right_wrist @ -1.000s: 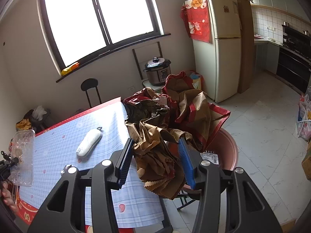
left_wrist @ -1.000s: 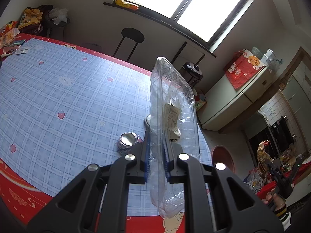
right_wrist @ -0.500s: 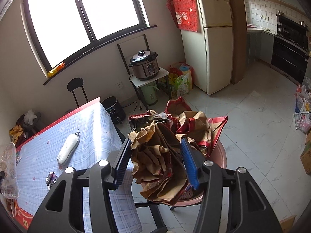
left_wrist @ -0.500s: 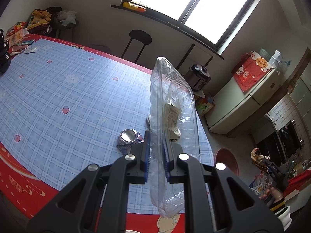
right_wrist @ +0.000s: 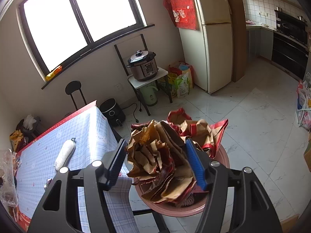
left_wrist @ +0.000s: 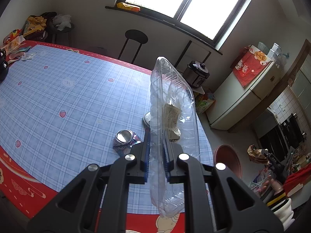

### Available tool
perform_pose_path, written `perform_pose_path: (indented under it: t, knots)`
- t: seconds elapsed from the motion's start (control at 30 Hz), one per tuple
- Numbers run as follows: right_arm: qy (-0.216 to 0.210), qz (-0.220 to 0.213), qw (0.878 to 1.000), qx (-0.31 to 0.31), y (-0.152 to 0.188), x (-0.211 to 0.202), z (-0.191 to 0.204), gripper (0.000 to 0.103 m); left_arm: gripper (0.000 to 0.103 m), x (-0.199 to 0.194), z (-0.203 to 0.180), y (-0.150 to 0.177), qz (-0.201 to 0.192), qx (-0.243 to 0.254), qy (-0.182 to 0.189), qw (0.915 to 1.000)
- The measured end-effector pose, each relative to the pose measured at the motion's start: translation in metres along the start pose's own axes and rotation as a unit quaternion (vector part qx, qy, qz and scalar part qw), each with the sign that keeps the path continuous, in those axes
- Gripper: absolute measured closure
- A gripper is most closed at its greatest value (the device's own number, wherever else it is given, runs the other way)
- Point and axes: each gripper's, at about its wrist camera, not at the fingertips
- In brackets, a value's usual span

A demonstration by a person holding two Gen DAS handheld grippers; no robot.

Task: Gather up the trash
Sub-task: 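Lower the brown wrappers into the bucket and open the right gripper, then carry the clear container over the bucket and open the left gripper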

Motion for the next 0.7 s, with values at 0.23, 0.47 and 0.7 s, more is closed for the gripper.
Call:
perform_pose_path:
  t: [0.23,0.47,0.7]
  knots:
    - [0.022,-0.023,0.999,-0.008,-0.002,-0.023,0.004,0.005,0.087,0.006,-0.005,-0.002,0.005,0.012,0.017,0.9998]
    - [0.055,-0.033,0.998,-0.015,-0.001,-0.049,0.007,0.005,0.087,0.020,-0.016,-0.007,0.019,0.033,0.042,0.9984]
    - [0.084,-0.042,0.996,-0.007,0.002,-0.076,-0.004,0.005,0.087,0.053,-0.062,-0.012,0.048,0.087,0.088,0.9911]
Point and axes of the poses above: each gripper's, at about its wrist camera, not at the fingertips, and x roughly the way its jaws point, z to its left, y to its underside, and after that the axes turned 6 degrees about y, right-handed
